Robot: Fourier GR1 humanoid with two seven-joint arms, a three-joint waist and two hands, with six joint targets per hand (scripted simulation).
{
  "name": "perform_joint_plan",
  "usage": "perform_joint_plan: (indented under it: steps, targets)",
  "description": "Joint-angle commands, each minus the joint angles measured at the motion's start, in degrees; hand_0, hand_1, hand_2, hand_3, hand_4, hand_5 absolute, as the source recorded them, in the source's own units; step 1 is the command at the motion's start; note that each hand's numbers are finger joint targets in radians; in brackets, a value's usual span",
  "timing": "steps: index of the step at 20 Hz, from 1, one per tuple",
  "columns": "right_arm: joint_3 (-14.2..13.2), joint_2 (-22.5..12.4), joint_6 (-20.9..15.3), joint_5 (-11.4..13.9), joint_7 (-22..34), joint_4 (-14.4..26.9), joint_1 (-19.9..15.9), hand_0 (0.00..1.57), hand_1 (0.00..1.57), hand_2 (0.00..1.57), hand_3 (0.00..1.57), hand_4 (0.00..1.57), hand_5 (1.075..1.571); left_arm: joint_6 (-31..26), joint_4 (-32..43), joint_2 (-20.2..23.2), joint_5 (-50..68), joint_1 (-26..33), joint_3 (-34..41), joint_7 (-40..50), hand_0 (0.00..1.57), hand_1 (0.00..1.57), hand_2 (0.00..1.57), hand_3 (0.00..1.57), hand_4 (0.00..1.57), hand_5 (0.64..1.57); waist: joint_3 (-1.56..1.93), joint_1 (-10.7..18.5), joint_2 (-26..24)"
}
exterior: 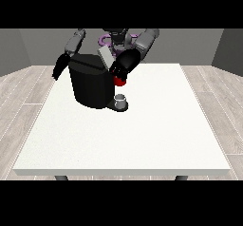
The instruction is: Insert the coffee pod into the coffee machine and close the lid
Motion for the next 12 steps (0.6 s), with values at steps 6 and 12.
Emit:
perform_joint_plan:
  steps: [6,12]
  targets:
    - [2.68,1.22,-0.26,1.82,1.24,-1.52,0.18,0.0,0.0,0.0,0.0,0.22,1.571,3.92,1.17,2.3,-2.92,-1.03,-0.46,-2.03,0.74,0.74,0.87,0.65,0.0,1.571,-0.07,-2.13,1.82]
    - [-0.12,-0.81,1.19,-0.11,0.29,1.18,-0.22,0.0,0.0,0.0,0.0,0.09,1.571,3.59,0.61,1.14,-3.96,-0.27,-1.1,-0.11,0.0,0.0,0.59,0.46,0.0,1.571,-0.04,-0.4,0.65]
